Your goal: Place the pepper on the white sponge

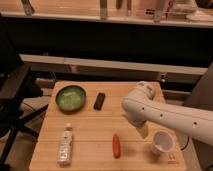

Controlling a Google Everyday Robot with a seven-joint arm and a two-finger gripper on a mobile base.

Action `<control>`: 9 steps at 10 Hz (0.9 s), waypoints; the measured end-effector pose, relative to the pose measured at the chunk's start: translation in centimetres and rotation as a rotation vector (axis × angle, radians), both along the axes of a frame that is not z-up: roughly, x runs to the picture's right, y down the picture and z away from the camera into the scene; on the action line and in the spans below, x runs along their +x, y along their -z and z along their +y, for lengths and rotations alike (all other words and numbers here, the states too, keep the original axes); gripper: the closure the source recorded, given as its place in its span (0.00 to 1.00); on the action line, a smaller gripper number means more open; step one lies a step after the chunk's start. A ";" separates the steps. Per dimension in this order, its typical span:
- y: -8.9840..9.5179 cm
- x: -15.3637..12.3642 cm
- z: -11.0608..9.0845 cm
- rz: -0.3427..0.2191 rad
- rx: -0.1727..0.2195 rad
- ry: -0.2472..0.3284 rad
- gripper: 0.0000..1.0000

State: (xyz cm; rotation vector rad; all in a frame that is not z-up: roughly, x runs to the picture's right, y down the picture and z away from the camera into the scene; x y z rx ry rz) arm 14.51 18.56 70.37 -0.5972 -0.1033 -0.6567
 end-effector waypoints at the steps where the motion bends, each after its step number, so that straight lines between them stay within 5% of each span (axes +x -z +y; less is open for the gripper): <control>1: 0.0 -0.1 0.2 -0.011 -0.003 0.017 0.20; 9: -0.1 -2.4 0.9 -0.112 -0.022 0.149 0.20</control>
